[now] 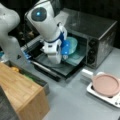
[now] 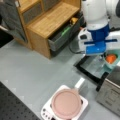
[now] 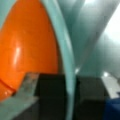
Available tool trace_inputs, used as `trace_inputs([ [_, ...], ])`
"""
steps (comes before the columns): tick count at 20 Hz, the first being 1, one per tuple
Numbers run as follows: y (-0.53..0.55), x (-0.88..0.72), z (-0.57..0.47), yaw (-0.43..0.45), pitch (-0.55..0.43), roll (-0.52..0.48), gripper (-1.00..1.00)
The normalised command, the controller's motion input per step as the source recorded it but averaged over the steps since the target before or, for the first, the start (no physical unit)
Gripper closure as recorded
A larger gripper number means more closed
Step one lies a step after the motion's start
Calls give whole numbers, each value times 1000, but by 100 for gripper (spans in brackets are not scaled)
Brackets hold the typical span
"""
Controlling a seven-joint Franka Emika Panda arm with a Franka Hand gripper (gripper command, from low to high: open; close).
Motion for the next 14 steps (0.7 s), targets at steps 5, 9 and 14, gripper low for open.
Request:
trace_inputs([
  [5,-387,363,277,130,170,-65,100],
  [9,-315,524,319,50,256,-219,100],
  [14,-248,746,369,-116,270,-295,100],
])
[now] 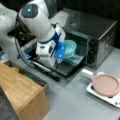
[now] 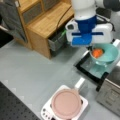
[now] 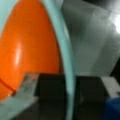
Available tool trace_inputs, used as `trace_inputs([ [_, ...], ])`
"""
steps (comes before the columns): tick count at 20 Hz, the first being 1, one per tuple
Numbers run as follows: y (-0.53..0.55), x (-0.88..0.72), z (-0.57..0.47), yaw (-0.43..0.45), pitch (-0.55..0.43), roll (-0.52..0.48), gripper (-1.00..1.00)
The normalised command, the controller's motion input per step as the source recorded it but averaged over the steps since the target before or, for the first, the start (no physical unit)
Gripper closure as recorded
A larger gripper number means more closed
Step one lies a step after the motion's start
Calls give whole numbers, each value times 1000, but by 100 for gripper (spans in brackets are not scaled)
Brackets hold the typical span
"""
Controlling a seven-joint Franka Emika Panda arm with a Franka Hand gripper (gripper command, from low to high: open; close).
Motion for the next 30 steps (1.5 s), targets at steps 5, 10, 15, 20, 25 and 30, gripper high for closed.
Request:
trace_inputs([
  [5,-212,776,330,-143,183,-229,100],
  [10,-299,608,258,-78,143,-168,100],
  [15,-357,461,200,-18,192,-169,100],
  [20,-336,587,141,5,228,-229,100],
  [25,-206,586,75,15,207,-184,100],
  [30,-250,505,28,65,189,-53,100],
])
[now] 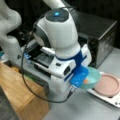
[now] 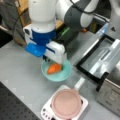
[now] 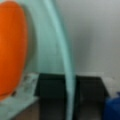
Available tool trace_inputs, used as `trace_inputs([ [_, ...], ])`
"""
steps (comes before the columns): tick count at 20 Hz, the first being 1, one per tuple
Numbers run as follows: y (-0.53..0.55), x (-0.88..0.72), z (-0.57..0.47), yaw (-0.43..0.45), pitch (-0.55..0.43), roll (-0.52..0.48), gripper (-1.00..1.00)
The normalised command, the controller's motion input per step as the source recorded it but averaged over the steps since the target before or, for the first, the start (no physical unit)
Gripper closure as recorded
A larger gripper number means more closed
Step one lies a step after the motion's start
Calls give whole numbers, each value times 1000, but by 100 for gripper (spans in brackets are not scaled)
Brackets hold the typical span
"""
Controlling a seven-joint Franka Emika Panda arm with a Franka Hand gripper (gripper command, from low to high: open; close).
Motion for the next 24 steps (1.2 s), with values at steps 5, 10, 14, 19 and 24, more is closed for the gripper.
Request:
trace_inputs([
  [5,-300,471,44,145,202,-74,100],
  [10,-306,470,20,206,174,-52,100],
  [14,-301,465,35,201,169,-4,100],
  [19,-243,492,-28,148,133,9,100],
  [24,-216,455,-15,161,116,39,100],
])
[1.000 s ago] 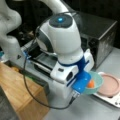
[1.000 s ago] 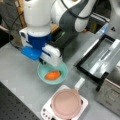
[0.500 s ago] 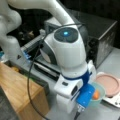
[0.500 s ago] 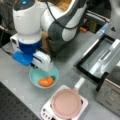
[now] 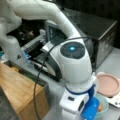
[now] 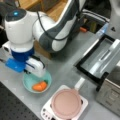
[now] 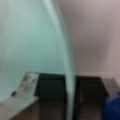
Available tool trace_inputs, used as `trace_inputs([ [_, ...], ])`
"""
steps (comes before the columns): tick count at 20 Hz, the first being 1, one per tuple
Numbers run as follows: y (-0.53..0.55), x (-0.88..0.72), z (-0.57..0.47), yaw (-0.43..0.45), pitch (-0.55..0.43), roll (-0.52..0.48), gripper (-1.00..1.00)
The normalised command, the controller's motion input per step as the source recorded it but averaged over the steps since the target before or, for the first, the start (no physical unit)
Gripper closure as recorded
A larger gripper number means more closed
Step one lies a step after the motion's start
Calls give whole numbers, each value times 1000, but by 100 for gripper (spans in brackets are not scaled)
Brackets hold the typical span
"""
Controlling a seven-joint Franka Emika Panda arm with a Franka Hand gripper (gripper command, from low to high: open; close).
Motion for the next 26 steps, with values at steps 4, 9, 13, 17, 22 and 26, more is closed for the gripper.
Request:
trace_inputs([
  [4,-149,381,12,127,111,44,100],
  [9,-71,299,32,79,95,73,100],
  [13,-32,263,44,62,73,81,100],
  [17,-36,240,60,55,62,75,100],
  [22,-32,211,42,57,70,46,-100],
  [26,-44,174,55,57,76,48,-100],
])
